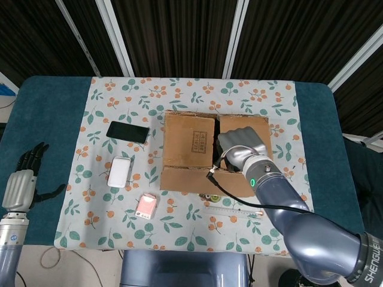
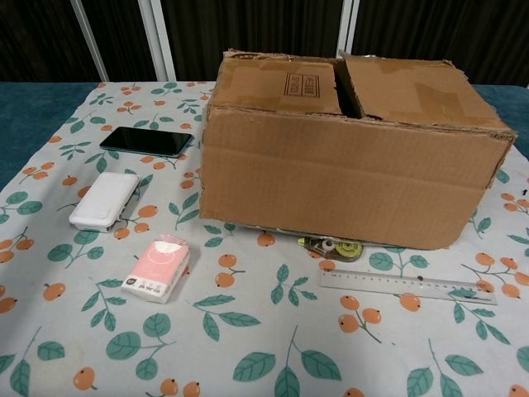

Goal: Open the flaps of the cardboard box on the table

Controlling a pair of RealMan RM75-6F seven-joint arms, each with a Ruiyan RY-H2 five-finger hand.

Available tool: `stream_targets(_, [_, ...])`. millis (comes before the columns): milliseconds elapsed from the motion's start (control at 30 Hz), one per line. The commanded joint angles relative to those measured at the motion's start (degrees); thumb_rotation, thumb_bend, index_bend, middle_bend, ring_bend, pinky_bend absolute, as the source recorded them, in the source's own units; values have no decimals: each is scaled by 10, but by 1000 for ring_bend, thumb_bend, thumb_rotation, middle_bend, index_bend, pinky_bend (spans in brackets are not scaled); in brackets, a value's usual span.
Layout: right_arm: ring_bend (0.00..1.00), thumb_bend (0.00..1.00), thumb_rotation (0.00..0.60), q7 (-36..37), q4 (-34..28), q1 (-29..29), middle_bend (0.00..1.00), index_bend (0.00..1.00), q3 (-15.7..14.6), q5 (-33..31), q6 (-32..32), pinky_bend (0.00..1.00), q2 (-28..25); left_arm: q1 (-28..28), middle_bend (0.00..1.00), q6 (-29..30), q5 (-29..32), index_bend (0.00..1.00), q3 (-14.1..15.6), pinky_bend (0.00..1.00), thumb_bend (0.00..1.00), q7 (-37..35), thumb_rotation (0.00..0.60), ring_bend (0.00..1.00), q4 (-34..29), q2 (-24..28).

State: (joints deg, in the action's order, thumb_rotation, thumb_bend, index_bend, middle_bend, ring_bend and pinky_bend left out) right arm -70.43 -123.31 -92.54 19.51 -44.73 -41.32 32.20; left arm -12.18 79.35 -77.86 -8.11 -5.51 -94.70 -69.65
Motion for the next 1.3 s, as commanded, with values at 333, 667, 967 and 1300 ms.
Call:
stream_targets(333, [53,416,600,419,-24,476,0,32,-52,817,-261,236,53,-7,0,-8,0,0,3,6,177,34,600,0,0,-1])
stream_targets(667, [46,414,600,557,84,642,0,0,-125,1029,-386,224,123,-16,0,-9,-14,0,7,6,176,77,600,0,1,0])
stream_targets(967, [0,436,600,590,192,725,0,0,-156,1104,-478,215,205,-46,0,-40,-39,0,5,6,176,113,600,0,-15,32])
stream_targets(1300, [0,446,600,668,320,777,0,4,-153,1145,-511,215,273,-171,0,-182,-46,0,-52,51,207,128,600,0,-69,114])
